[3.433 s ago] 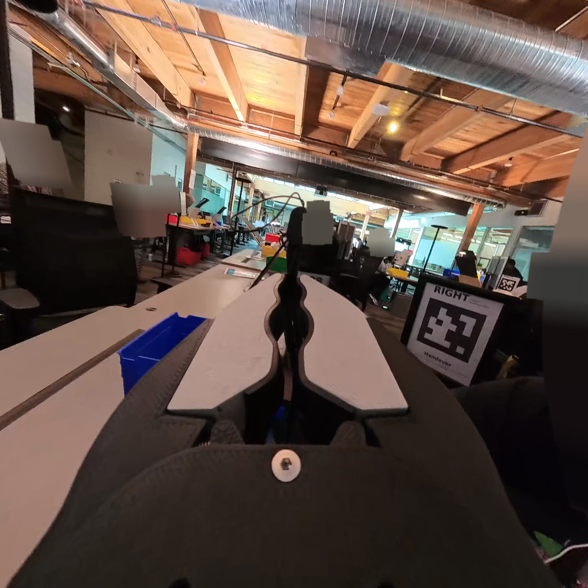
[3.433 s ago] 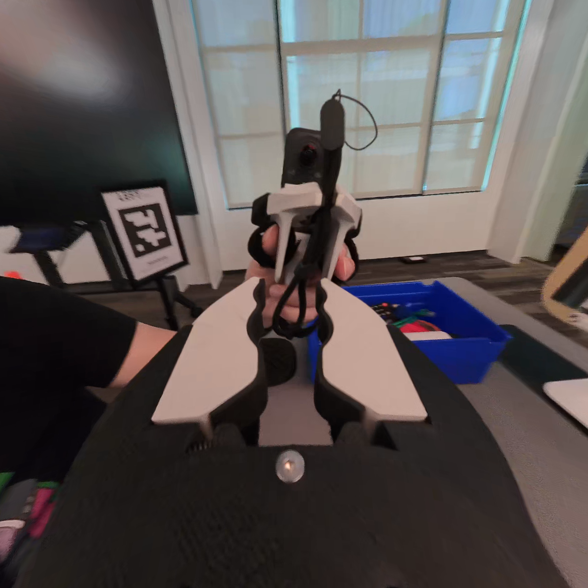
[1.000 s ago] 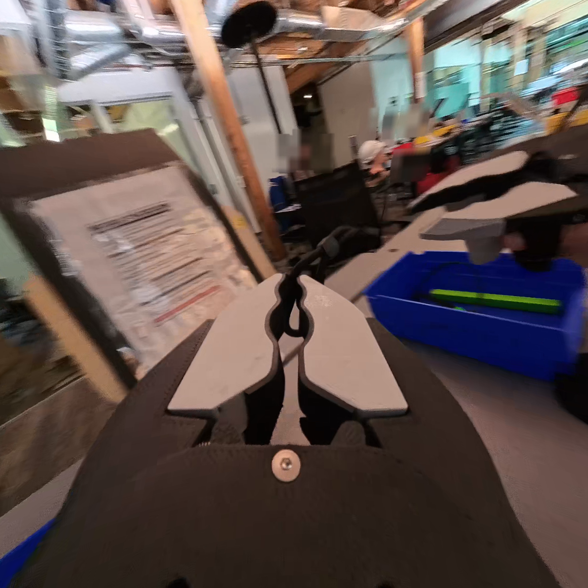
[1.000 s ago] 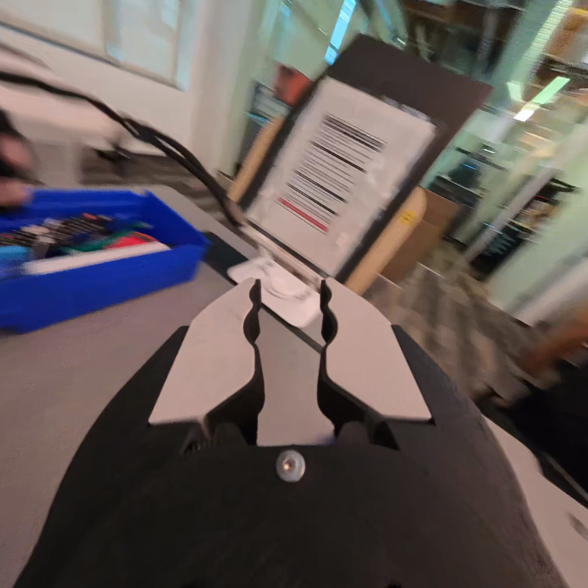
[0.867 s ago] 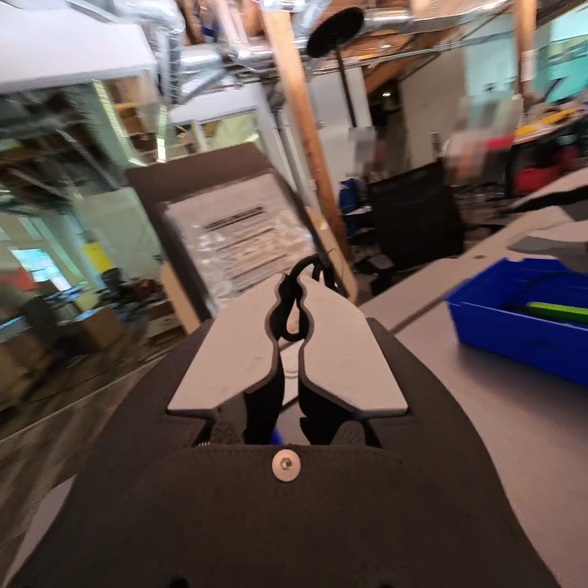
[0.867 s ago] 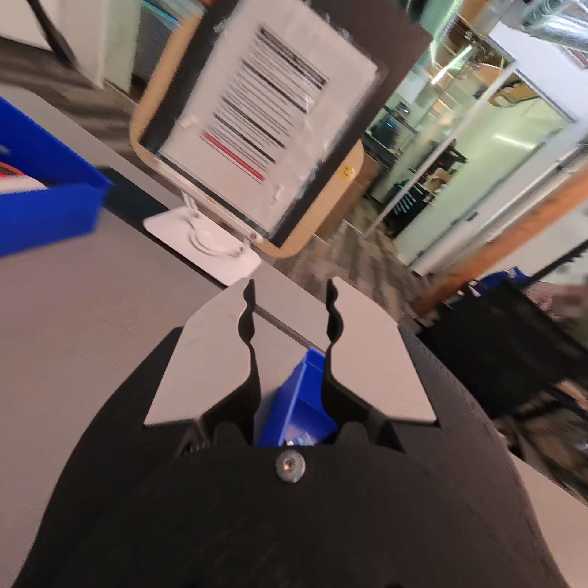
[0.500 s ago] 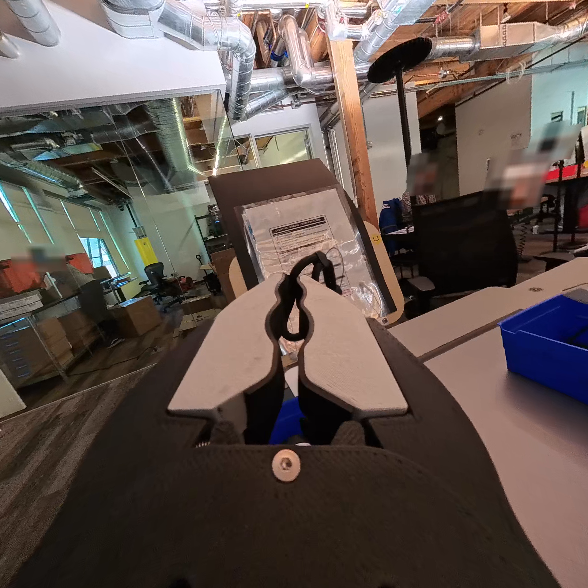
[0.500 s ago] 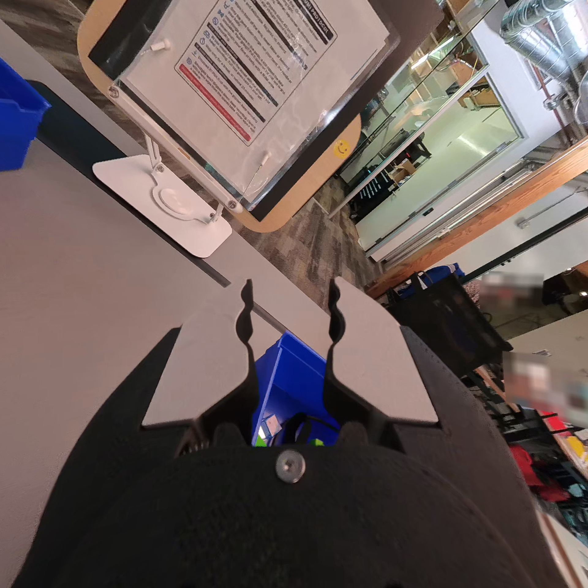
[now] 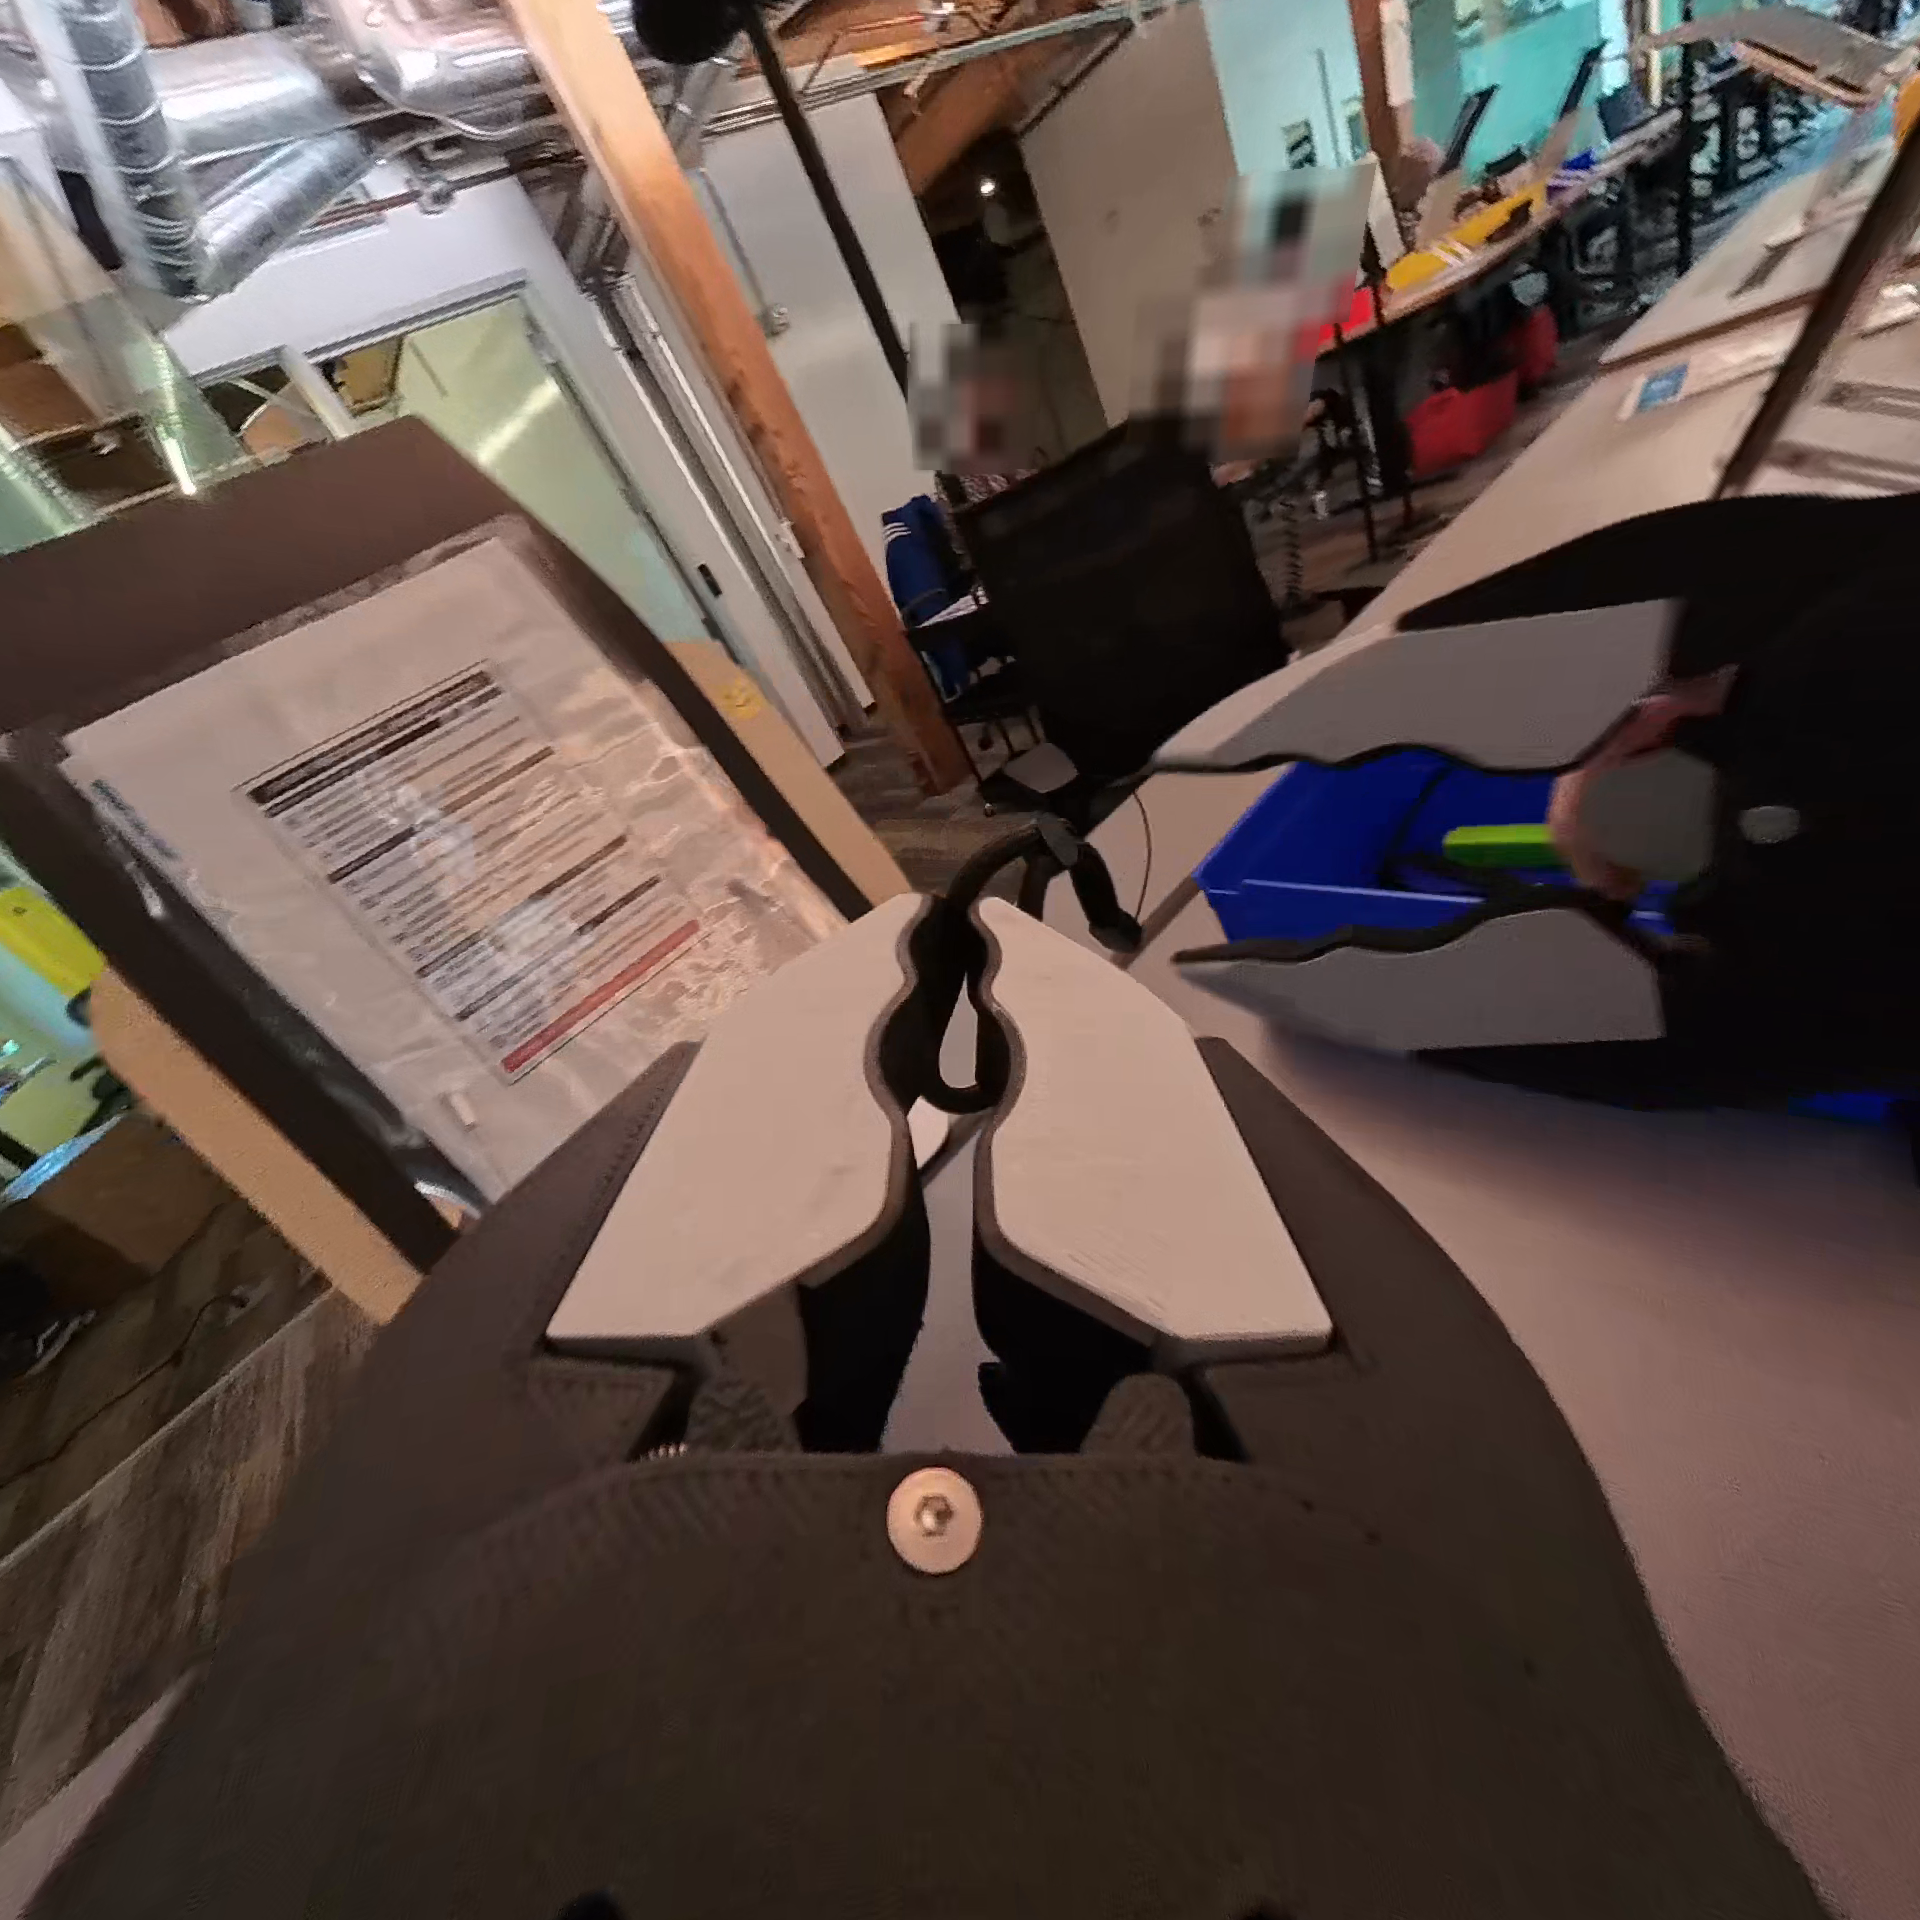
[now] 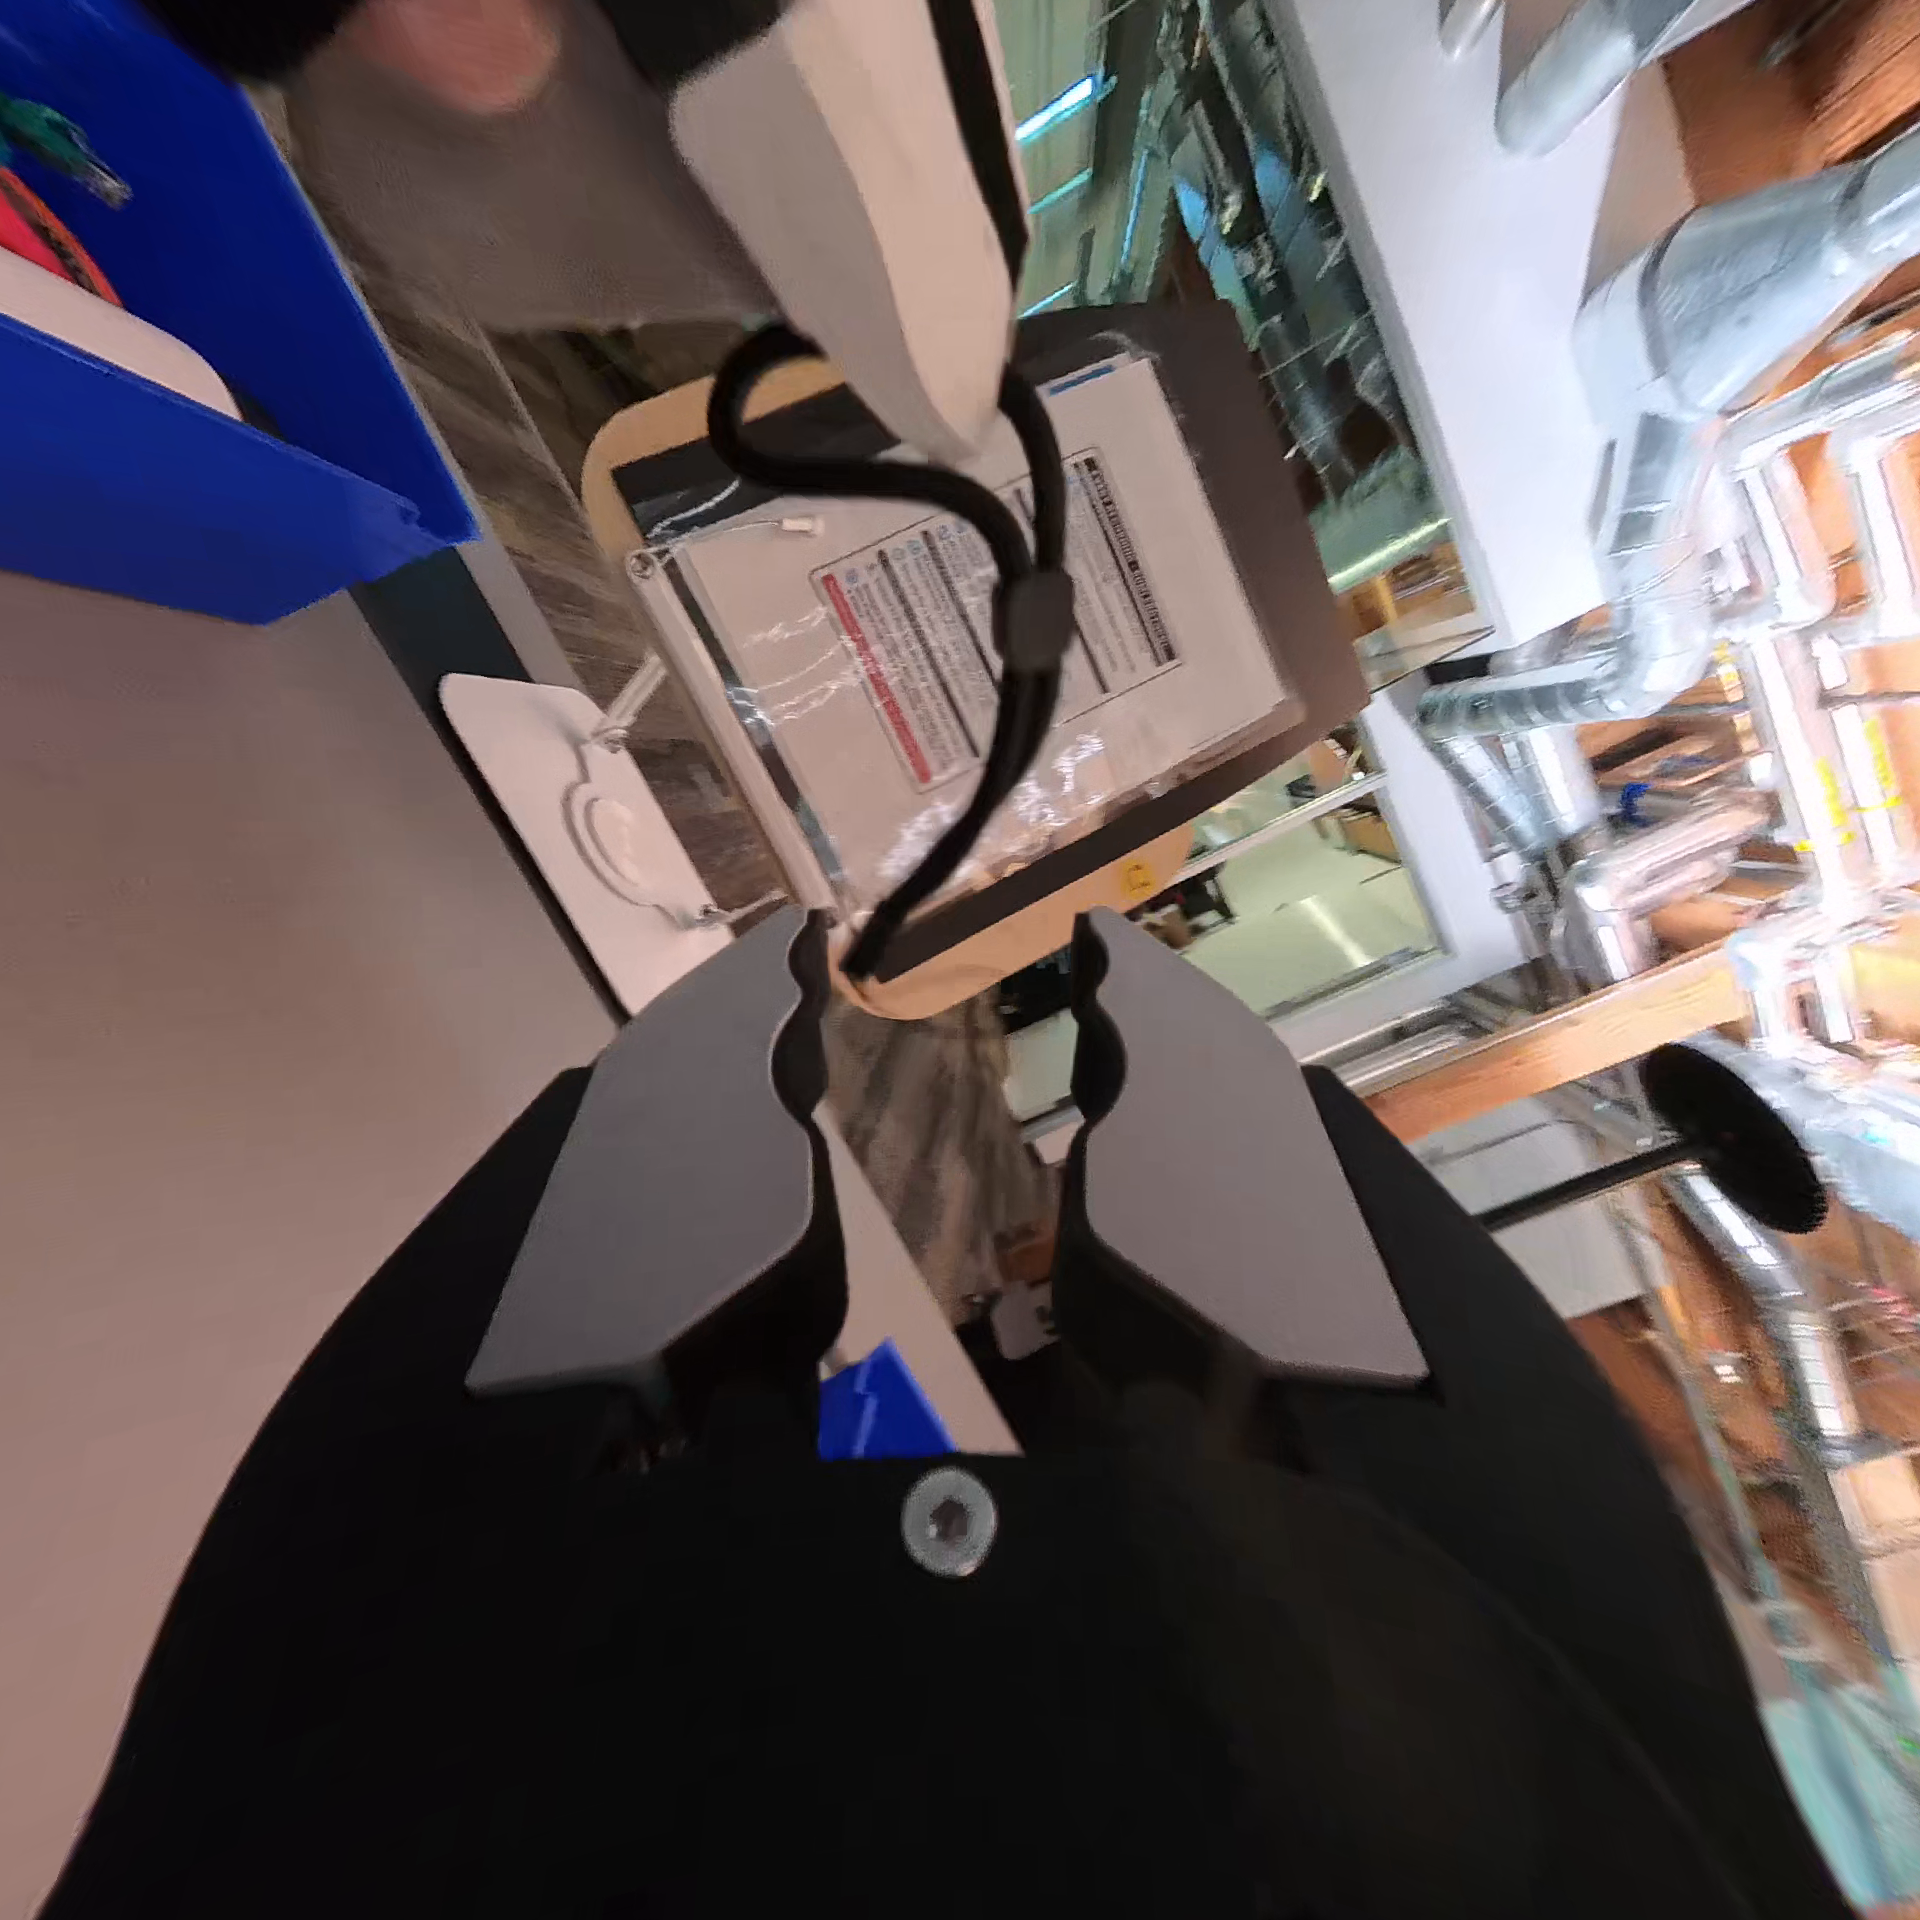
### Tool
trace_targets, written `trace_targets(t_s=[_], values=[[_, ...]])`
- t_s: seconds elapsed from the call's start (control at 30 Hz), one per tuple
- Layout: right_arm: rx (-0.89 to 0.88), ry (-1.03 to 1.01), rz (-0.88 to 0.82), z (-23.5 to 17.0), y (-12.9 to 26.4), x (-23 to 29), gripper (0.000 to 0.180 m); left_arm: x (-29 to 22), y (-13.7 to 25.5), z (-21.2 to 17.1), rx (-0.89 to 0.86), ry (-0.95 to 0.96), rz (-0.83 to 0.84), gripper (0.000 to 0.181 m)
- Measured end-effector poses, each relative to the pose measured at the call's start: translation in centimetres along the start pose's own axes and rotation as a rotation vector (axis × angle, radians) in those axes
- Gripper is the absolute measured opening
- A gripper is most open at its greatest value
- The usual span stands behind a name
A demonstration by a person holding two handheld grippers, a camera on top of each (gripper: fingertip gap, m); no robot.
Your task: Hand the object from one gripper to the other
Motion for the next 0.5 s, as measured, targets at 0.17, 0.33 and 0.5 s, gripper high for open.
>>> trace_targets(t_s=[0.17,0.33,0.5], values=[[0.056,-0.075,-0.019,-1.5,-0.7,-0.5,0.029,-2.5,-0.1,0.9,-0.01,-0.041,-0.046,0.001],[0.025,-0.153,-0.007,-2.2,-0.4,-1.8,0.003,-2.9,0.2,1.4,-0.029,0.027,-0.089,0.008],[-0.027,-0.532,0.201,-3.7,-0.7,-2.8,0.003,-3.3,0.1,1.4,0.01,0.176,-0.185,0.06]])
Point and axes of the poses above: each gripper's, where its closed fingertips meet, y back along the fingers, z out of its top, x = y × z across the jaws, the point moved 1 cm from there along y, back along the fingers, and after that the axes turned 5 degrees about x, right-handed, at the moved point
